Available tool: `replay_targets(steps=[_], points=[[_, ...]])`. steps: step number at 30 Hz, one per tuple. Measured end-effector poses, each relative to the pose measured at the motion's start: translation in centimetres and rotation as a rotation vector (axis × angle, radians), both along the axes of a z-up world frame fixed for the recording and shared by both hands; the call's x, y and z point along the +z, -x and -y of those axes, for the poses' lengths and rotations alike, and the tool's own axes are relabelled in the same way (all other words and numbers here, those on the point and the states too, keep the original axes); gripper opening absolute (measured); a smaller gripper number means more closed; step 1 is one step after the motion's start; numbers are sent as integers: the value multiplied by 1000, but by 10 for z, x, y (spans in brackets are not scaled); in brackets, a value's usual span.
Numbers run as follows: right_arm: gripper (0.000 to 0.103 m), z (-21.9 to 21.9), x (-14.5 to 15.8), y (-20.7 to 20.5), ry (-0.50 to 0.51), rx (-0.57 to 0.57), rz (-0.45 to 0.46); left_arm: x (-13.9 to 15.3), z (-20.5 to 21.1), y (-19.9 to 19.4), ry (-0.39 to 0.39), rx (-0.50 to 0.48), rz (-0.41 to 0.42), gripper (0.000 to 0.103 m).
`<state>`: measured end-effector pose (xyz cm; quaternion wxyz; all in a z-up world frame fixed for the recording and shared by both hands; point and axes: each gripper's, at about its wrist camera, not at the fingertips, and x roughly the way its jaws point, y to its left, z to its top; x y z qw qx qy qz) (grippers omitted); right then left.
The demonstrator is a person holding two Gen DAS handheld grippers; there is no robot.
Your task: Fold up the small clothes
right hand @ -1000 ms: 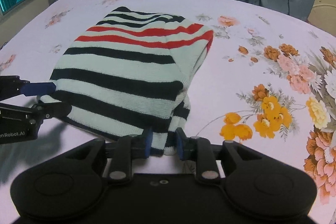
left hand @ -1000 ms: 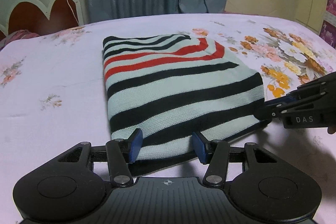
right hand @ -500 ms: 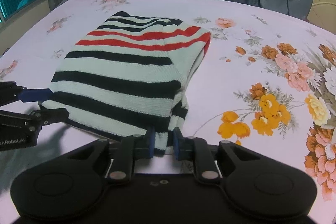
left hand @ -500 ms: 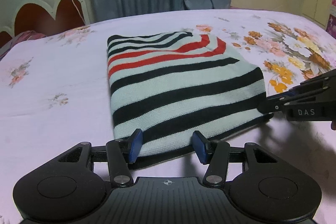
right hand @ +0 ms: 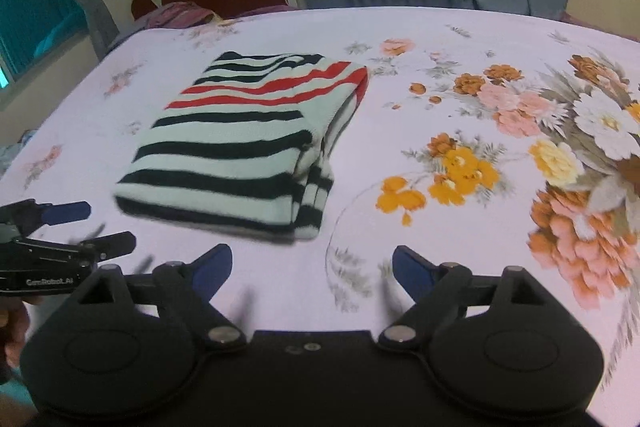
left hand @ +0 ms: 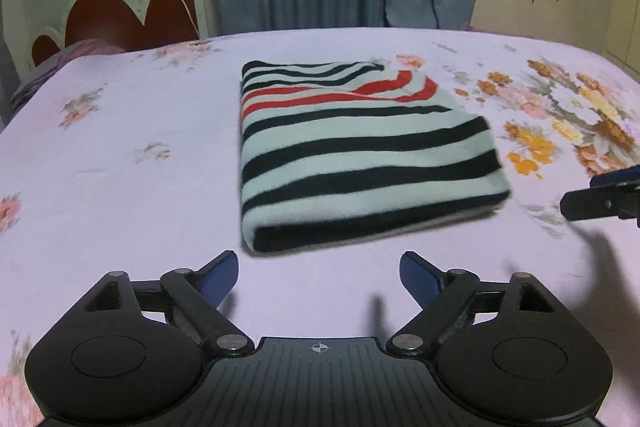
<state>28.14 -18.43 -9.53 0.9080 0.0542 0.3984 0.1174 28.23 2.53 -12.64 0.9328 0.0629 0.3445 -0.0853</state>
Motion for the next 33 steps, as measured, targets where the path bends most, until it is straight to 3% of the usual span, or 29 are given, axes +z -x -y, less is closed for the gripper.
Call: replay_targets(steps=[1,2,7,16,33], points=[[92,2,3,6,-7,1,1,5,1,8,7,7,9,101],[103,3,7,13,-12,-1,9,10,1,17,18,9,23,103],[102,7,31,49,14,-61,106,41,1,59,61,53,59,103],[102,-3,66,100,47,-47,201,89,6,112,69,67,145,103],[102,-22,84,135,86,-101,276,109,-3,148,93,70,208,103]])
